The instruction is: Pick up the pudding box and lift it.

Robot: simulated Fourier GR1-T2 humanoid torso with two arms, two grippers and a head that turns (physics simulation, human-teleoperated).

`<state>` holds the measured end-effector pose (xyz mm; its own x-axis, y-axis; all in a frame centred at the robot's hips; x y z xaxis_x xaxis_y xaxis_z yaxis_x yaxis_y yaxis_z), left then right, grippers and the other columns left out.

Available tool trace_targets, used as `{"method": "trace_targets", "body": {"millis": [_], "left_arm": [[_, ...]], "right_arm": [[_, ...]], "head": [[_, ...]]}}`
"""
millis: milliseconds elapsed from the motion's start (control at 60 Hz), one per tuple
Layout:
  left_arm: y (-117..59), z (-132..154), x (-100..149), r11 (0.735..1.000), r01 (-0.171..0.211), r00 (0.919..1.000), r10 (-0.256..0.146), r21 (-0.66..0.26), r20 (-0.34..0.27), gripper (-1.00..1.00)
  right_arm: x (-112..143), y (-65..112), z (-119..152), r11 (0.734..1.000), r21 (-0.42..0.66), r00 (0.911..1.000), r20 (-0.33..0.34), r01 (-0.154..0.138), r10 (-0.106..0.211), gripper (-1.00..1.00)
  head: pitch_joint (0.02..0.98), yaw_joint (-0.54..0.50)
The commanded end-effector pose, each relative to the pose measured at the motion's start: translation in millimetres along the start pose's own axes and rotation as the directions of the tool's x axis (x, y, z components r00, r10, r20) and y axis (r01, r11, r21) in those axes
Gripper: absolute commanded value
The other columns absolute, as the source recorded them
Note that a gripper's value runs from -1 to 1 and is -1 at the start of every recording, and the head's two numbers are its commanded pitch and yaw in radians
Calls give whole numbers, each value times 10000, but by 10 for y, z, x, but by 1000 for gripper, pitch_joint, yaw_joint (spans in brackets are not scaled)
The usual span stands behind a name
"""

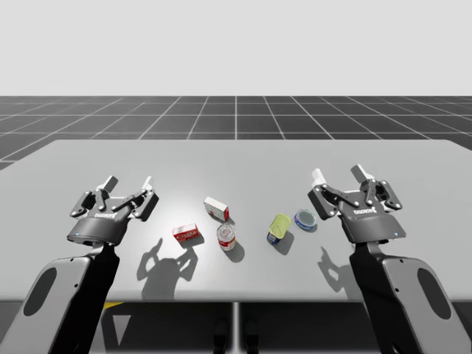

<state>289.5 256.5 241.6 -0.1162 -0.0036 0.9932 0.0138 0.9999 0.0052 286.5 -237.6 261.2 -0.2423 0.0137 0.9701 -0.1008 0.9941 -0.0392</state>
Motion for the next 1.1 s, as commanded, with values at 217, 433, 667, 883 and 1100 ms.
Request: {"method": "trace_targets", "body": {"millis": [217,433,667,883,1100], "left_arm": [[2,5,1,10000,8,10000,-8,16,-12,-1000],[10,9,5,10000,38,10000,-38,28,4,-1000],[10,8,4,9999,140,9999,-140,-43,19,-1000],[-15,6,-11,9995,278,9996,-279,-174,-28,-1000],[-40,19,0,9989,340,9994,-342,-334,-39,-1000]], "right_arm": [[0,1,-3,9994,-26,9992,-199,352,-352,-1000],[-4,13,-7,9997,-24,9995,-158,263,-263,-1000],[1,31,0,9998,80,9997,-158,161,-160,-1000],[5,52,9,9999,139,9998,-198,96,-93,-1000],[8,74,14,9999,149,9998,-208,34,-31,-1000]], "head": [[135,11],[330,-3],[556,22],[724,72],[780,117]]}}
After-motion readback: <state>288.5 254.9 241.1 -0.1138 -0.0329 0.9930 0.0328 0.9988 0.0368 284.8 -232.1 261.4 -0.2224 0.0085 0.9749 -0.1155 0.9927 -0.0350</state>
